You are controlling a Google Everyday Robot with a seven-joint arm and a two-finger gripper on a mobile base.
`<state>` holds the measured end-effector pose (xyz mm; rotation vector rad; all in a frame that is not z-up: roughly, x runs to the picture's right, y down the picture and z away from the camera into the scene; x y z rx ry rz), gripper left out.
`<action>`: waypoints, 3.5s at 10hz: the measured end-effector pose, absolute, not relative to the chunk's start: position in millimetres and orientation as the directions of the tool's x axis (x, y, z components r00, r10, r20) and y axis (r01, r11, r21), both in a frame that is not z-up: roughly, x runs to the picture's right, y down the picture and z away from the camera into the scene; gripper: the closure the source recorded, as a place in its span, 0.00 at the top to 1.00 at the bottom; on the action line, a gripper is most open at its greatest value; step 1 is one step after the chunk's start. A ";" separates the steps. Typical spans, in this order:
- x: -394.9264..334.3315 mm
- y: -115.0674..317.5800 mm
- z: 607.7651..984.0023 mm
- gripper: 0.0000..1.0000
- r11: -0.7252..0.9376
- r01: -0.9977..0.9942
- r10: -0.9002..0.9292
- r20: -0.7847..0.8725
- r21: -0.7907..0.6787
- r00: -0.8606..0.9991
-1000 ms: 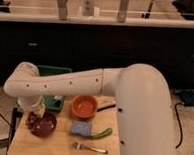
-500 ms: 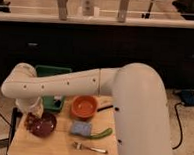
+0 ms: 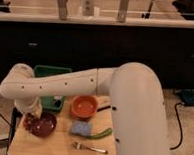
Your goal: Place grapes in purple bowl
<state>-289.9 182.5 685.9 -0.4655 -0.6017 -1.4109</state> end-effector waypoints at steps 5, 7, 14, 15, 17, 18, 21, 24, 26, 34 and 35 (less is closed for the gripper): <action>-296.8 183.2 685.2 0.03 0.094 0.993 -0.771 0.637 0.070 0.029; -300.2 182.7 684.5 0.03 0.085 0.993 -0.773 0.634 0.079 0.016; -280.8 192.5 688.2 0.66 0.124 0.990 -0.760 0.648 0.068 0.050; -278.4 193.9 689.3 0.74 0.128 0.990 -0.758 0.650 0.065 0.055; -274.2 196.2 691.7 0.80 0.137 0.989 -0.753 0.655 0.061 0.064; -273.1 196.7 692.8 0.80 0.140 0.988 -0.751 0.657 0.059 0.067; -269.3 196.4 696.2 0.80 0.145 0.988 -0.746 0.662 0.055 0.073; -265.3 193.5 698.0 0.80 0.148 0.987 -0.741 0.668 0.055 0.074; -260.9 191.3 699.3 0.80 0.154 0.986 -0.737 0.671 0.057 0.076; -253.4 185.3 705.8 0.80 0.160 0.983 -0.721 0.691 0.087 0.056; -253.2 185.1 705.8 0.80 0.160 0.983 -0.721 0.691 0.086 0.057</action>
